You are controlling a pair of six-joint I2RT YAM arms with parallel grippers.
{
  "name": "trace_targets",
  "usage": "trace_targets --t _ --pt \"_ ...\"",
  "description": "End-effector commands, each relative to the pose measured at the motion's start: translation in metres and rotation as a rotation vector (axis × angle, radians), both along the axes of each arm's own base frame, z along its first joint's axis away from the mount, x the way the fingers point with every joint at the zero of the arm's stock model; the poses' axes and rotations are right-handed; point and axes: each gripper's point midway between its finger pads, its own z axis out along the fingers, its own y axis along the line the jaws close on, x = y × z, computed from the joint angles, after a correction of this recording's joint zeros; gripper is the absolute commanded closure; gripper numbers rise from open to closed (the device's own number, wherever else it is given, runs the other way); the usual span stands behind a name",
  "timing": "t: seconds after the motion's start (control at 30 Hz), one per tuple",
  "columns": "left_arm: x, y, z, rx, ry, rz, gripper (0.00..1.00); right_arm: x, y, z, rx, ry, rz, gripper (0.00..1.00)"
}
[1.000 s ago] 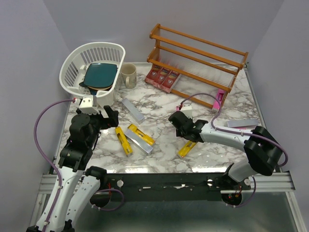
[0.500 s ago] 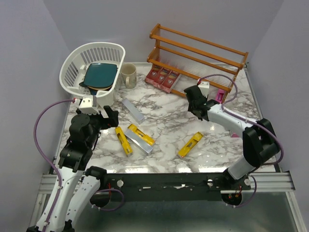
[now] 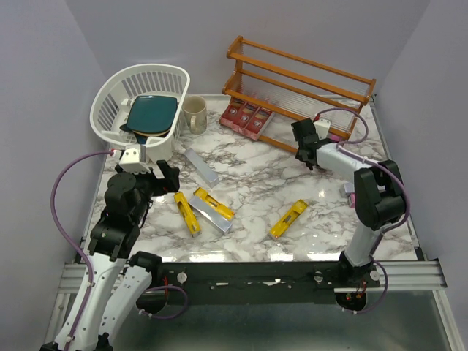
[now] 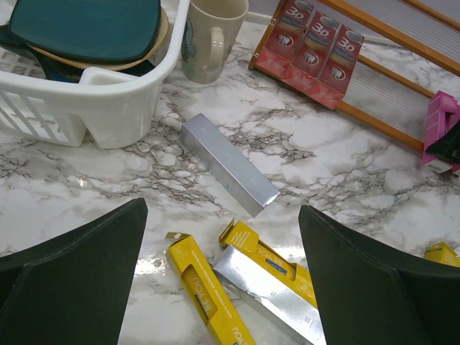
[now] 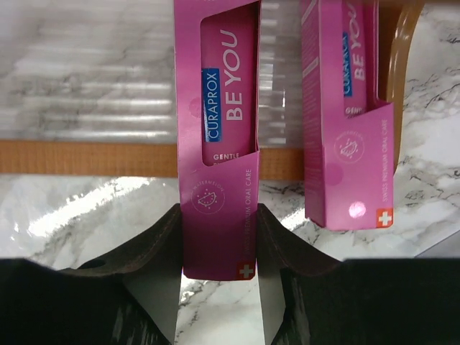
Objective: Place and organize the toothpastes onto the shelf
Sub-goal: Place the toothpaste on the shelf.
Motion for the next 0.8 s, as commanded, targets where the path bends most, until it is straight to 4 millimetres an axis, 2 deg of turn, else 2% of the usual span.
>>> trace_targets --t 0.0,0.07,0.23,0.53,0.77 --pt "-0.001 -0.003 0.001 -0.003 -0.012 -0.019 0.01 0.028 -0.008 0.016 0.055 -0.076 -0.078 0.5" --pt "-0.001 -0.003 0.0 -0.001 -0.01 -0.019 0.01 0.032 -0.01 0.016 0.072 -0.073 -0.093 0.47" --pt "-0.001 -0.003 -0.001 0.0 -0.005 -0.02 0.01 0.033 -0.019 0.017 0.055 -0.068 -0.113 0.33" --pt "-0.002 -0.004 0.001 -0.001 -0.011 -0.022 0.01 0.028 -0.011 0.017 0.087 -0.077 -0.054 0.33" --pt "-0.001 -0.003 -0.001 0.002 -0.007 -0.018 0.01 0.03 -0.007 0.009 0.104 -0.065 -0.053 0.39"
